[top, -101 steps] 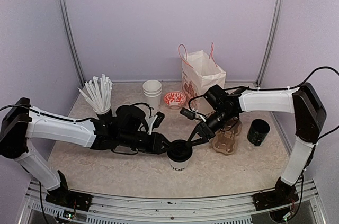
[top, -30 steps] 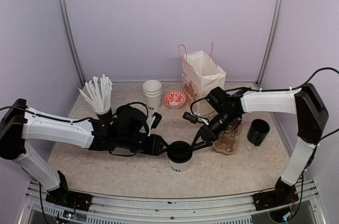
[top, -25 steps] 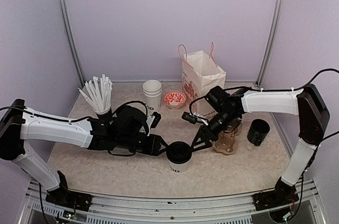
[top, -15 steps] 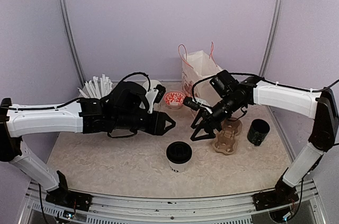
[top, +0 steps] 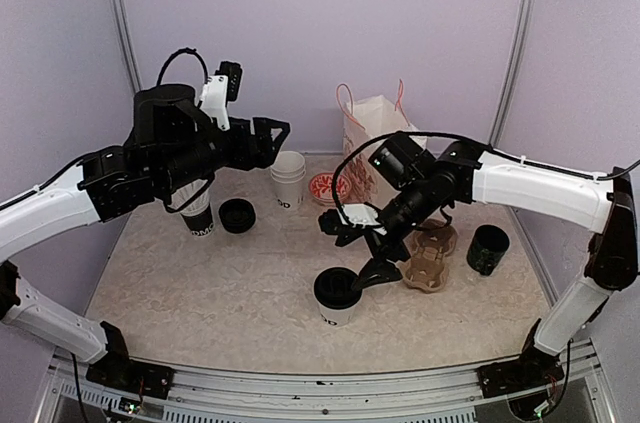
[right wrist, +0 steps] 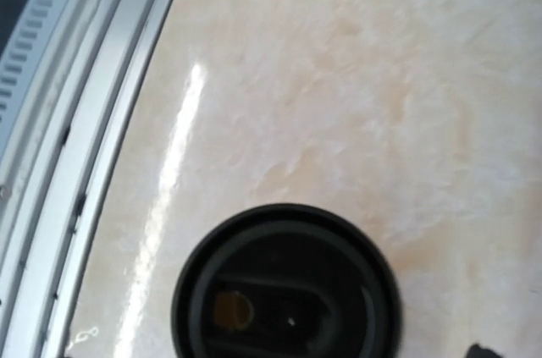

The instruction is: Pack the takeout coffee

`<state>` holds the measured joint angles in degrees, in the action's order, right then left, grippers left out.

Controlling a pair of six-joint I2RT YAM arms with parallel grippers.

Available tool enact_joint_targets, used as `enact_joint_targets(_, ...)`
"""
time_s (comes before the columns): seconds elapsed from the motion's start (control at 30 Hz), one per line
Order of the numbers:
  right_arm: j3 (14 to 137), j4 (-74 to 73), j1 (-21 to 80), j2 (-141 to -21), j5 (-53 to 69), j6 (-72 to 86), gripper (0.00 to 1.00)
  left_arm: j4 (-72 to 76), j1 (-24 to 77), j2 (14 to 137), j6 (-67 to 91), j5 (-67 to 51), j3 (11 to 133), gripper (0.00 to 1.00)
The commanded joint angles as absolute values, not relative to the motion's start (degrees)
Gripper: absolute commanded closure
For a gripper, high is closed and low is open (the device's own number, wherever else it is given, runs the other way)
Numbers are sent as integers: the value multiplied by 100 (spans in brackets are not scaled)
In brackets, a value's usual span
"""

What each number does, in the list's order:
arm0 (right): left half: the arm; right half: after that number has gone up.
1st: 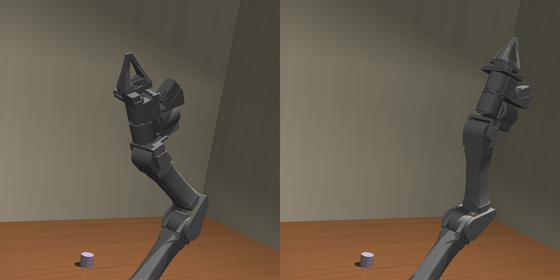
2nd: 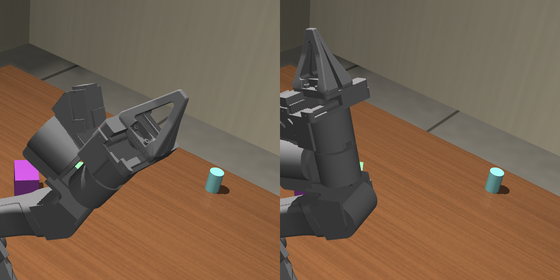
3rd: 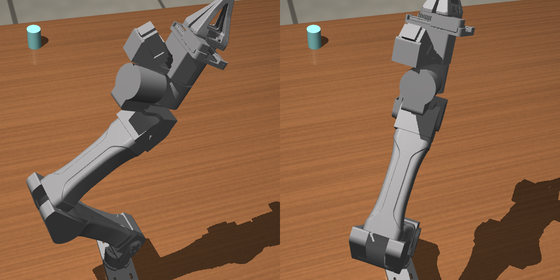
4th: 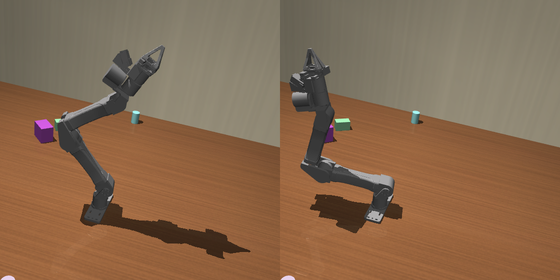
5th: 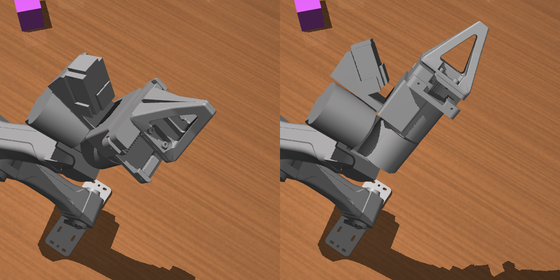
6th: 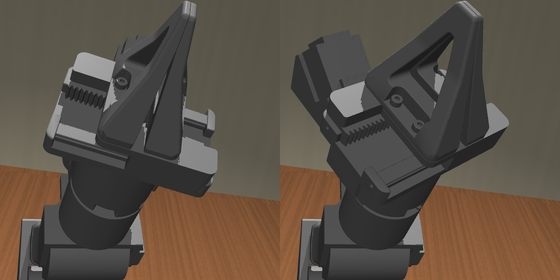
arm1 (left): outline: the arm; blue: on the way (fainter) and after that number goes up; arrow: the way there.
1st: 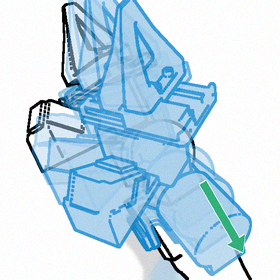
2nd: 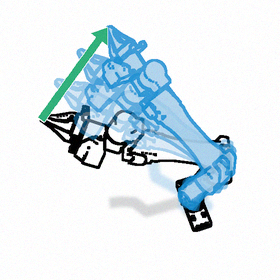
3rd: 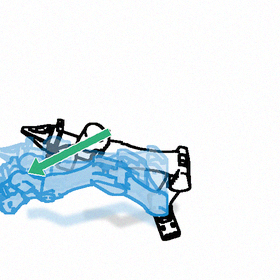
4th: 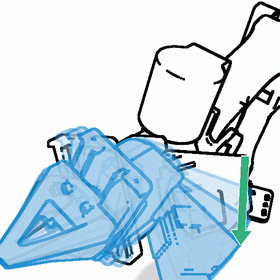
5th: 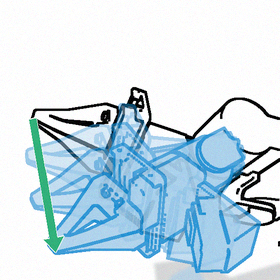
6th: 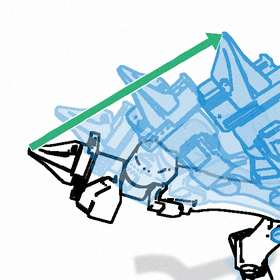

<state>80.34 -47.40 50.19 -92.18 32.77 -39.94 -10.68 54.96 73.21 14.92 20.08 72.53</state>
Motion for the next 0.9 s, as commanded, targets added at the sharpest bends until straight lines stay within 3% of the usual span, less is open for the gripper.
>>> enact_joint_targets(0.0,8266,-5044,5269,-9618,2861,-4211,1,-255,5363,7089,1636,2312,6975,14)
enact_joint_targets(0.5,8412,-5214,5552,-10166,2528,-4167,1,-355,5201,7093,1818,2106,6625,16)
enact_joint_targets(0.87,8541,-4944,5612,-10337,2279,-3797,18,-380,5072,7007,1916,2022,6458,17)
